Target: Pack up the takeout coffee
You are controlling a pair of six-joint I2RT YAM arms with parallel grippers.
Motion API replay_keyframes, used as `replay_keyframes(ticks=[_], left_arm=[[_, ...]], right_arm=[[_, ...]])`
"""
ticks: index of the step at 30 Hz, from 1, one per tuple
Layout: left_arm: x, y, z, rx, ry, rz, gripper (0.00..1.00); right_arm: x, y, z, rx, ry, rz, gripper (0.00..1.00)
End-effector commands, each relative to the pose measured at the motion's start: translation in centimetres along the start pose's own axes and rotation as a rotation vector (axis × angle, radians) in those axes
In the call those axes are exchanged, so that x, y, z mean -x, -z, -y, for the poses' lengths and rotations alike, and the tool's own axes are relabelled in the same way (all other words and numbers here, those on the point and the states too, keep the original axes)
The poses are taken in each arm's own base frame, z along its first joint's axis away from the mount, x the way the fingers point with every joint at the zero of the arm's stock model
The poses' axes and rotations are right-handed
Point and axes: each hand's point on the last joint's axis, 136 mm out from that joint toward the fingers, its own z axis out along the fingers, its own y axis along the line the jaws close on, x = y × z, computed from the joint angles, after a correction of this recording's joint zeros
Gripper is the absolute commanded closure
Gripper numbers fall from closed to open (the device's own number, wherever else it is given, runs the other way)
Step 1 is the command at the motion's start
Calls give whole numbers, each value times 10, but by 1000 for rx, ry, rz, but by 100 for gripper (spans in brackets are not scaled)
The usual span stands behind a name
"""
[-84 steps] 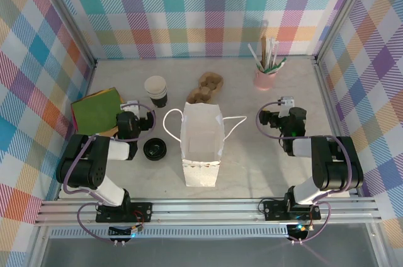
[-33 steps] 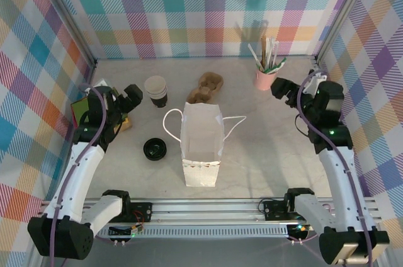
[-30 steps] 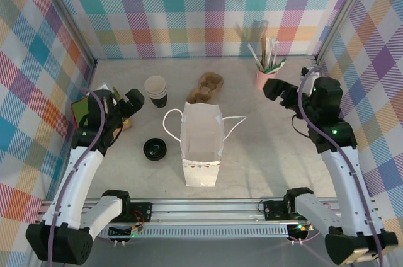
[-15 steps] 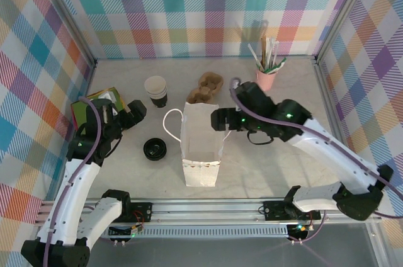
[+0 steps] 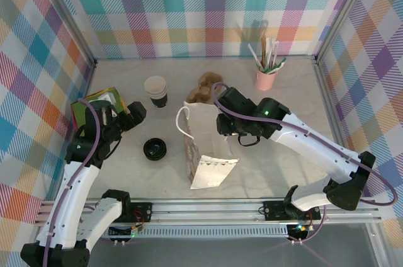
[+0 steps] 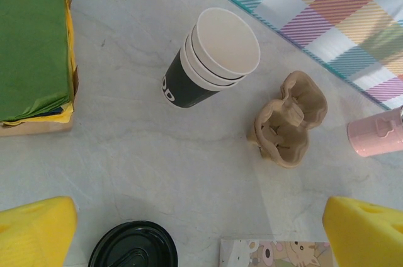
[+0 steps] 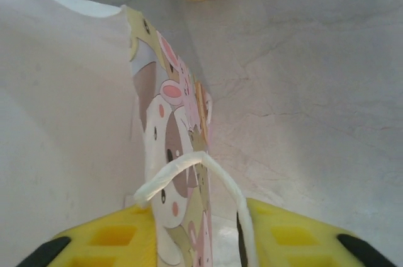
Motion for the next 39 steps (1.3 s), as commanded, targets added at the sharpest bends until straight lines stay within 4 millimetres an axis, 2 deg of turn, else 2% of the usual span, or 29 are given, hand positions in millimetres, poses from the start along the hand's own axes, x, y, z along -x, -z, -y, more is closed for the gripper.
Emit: replay_keyframes(ticks=[1,5,11,13,19,24,33,39], left_arm=[[-5,0,1,-10,-19,-11,0],[-5,-1,2,-8,-20,-16,0],[-4,-3,2,-4,-21,-19,0],[-5,-5,2,-3,-21,-25,0],[-4,-7,4,-3,-24,-30,0],[-3,-9,4,4,-28,-34,0],[-3,-11,1,28,-36,-41,0],[1,-9,0,45,-44,-34,0]], right_arm=[[3,1,5,-41,21,7,78],[10,1,8,-28,11,19,94],[27,7,18,-22,-6,50,95],[35,11,27,-27,-16,65,96],[70,13,73,-41,-75,111,96],[102,1,97,-53,-76,124,97],[162,-35,115,22,-104,131,97],[186,-54,135,-11,-160,82,100]])
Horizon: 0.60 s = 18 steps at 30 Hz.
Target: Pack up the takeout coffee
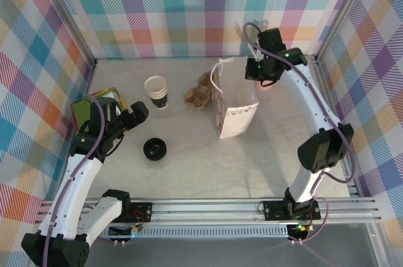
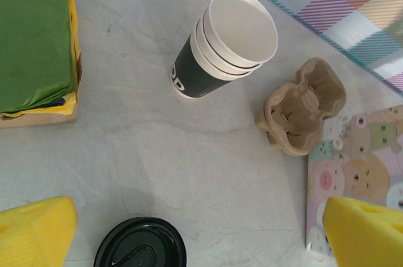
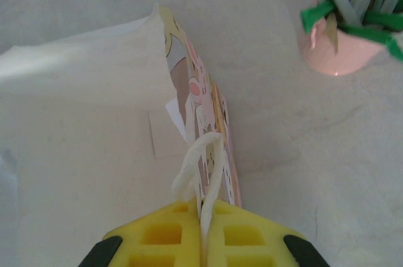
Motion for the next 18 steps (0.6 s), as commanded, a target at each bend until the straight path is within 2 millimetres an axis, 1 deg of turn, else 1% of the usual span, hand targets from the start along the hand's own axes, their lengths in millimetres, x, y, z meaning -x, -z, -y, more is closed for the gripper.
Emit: replay_keyframes(ticks=[1,4,7,17,18], left_arm=[[8,9,5,4,-33,20,0],[9,8,4,8,-35,22,0],[8,6,4,11,-38,18,0],[6,3,4,14,-43,2,0],[6,3,4,14,-44,3,0]], right_arm=[[11,1,3,20,-17,-17,100],[17,-8,12,4,-37,-22,100],[23,-12,15,1,-37,-14,98],[49,-25,25,-30,-20,-8,97],[51,-26,25,-31,-18,-6,95]])
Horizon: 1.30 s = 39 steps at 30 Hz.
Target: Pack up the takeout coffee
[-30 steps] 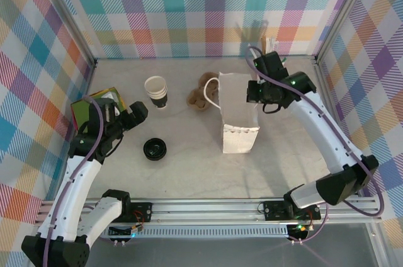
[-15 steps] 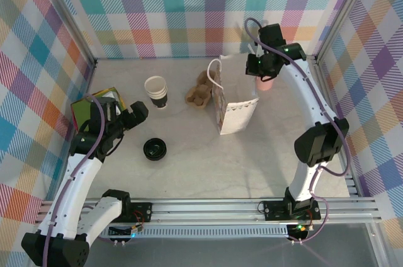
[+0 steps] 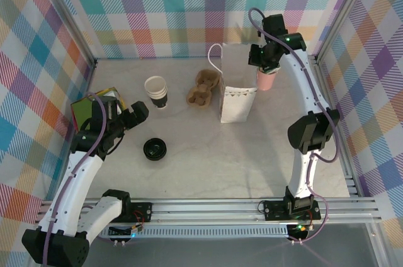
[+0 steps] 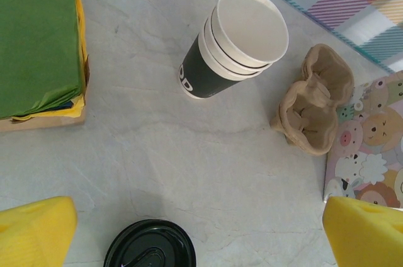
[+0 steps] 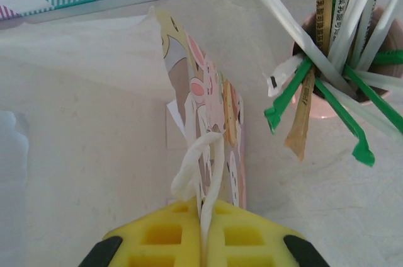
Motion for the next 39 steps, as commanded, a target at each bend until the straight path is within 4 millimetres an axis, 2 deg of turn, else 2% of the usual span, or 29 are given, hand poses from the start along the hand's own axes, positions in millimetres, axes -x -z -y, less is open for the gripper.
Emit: replay_keyframes(ticks=[1,3,5,7,10,14,20,25,28,34,39], left_arm=[[6,8,6,-11,-24,11,0],[6,9,7,-13,-27,12,0],[7,10,7,-13,-27,11,0],[7,10,7,-13,-27,12,0],[7,10,8,-18,-26,11,0],[6,9,9,-23,-23,7,0],[5,4,12,-27,-18,-13,0],[4,-5,15,-19,-6,-51,0],[6,-19,16,19,0,-100,5],[18,-63,25,117,-14,-226,25],[37,-98,26,197,-41,-249,30]], right_arm=[[4,0,4,-8,23,-10,91],[6,-1,4,0,24,-7,76],[6,1,3,5,25,-4,56],[7,9,0,22,25,6,47],[10,28,-5,42,21,36,29],[10,59,-10,72,17,94,0],[-2,106,-21,128,22,172,1],[-31,135,-42,174,71,209,1],[-55,147,-64,220,136,239,1],[-114,144,-98,298,238,221,1],[-159,131,-119,352,294,179,1]])
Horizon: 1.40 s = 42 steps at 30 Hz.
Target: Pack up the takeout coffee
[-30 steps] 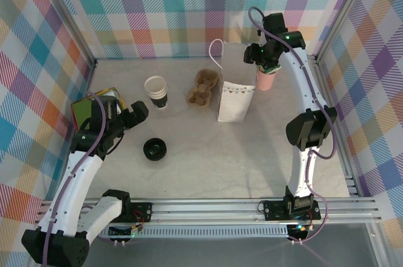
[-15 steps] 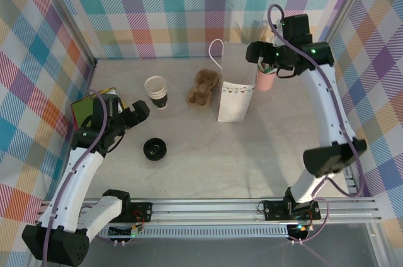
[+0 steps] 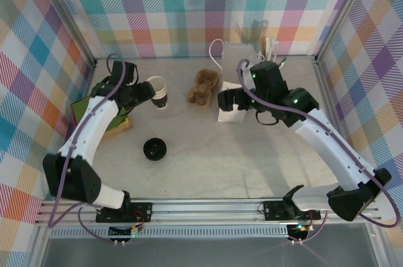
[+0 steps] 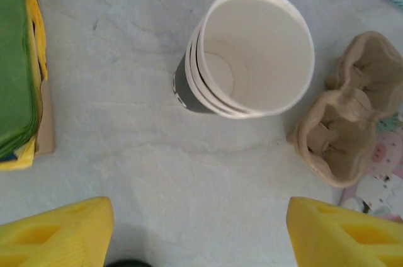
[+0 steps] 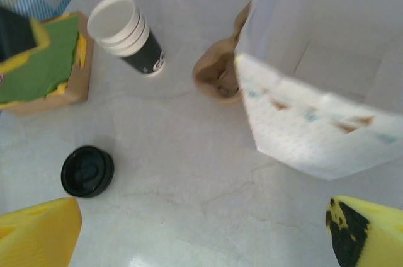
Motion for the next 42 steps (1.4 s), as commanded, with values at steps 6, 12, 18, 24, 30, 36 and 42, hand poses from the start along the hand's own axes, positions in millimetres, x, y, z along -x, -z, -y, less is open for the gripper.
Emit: replay_keyframes(ticks=[6,12,18,24,30,36,42], left_arm=[[20,-30,2,107,-48,-32,42],[31,-54,1,157,-62,-39,56],[39,-73,1,193,-79,-56,64],[38,-82,3,190,-82,-72,69],[40,-81,4,188,-83,-67,80],[38,-83,5,184,-88,-77,92],[40,-78,8,169,-85,-76,100]], right_arm=[[-24,-15,-30,55,28,21,1],[-33,-23,-33,60,32,0,1],[-39,-26,-29,50,27,-5,1],[-40,-27,-26,36,28,-7,1],[-40,-29,-25,27,32,-7,1],[-41,-32,-24,22,32,-11,1],[-41,-30,-22,15,32,-7,1]])
